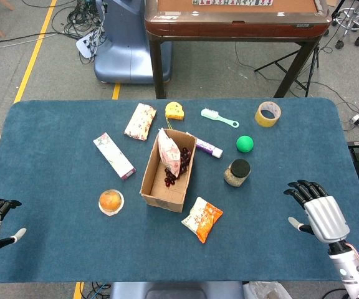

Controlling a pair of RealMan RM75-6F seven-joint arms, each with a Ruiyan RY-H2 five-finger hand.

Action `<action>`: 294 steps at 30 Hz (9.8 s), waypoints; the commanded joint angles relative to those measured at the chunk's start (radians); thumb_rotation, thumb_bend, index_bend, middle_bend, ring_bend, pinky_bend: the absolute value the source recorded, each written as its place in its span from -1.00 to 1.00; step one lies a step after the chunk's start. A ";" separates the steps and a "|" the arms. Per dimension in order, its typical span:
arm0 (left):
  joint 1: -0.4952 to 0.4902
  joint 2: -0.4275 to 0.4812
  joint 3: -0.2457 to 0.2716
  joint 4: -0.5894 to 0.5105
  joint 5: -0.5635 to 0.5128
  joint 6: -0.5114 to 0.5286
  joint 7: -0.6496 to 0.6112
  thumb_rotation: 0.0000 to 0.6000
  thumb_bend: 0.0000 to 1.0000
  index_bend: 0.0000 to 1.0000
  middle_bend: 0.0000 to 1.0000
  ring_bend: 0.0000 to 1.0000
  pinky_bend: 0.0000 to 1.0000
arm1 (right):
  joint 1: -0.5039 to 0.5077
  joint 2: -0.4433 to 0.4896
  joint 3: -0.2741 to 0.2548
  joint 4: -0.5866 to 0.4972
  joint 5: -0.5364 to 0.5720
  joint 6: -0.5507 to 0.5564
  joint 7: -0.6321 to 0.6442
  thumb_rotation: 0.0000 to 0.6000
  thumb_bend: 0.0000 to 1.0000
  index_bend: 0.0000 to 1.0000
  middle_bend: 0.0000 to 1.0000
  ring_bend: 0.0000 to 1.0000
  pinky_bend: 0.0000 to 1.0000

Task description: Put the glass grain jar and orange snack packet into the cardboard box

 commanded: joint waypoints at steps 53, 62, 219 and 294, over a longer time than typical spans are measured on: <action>0.023 0.027 -0.005 -0.015 0.013 0.034 -0.040 1.00 -0.83 -0.26 -0.17 -0.44 -0.23 | 0.595 -0.115 0.145 0.103 0.536 -0.781 -0.280 1.00 -1.00 -0.59 -0.73 -0.84 -0.60; 0.021 0.027 -0.007 -0.012 0.005 0.025 -0.041 1.00 -0.83 -0.26 -0.17 -0.44 -0.23 | 0.637 -0.111 0.100 0.105 0.607 -0.791 -0.403 1.00 -1.00 -0.59 -0.72 -0.86 -0.60; 0.040 0.036 -0.019 -0.017 -0.002 0.048 -0.030 1.00 -0.83 -0.26 -0.17 -0.44 -0.23 | 0.507 -0.056 -0.115 -0.244 -0.238 -0.491 -0.503 1.00 -1.00 -0.61 -0.58 -0.80 -0.63; 0.059 0.090 -0.039 -0.100 -0.137 0.004 0.047 1.00 -0.83 -0.21 -0.17 -0.44 -0.22 | 0.596 -0.332 -0.066 0.041 -0.090 -0.700 -0.529 1.00 -1.00 -0.36 -0.22 -0.57 -0.63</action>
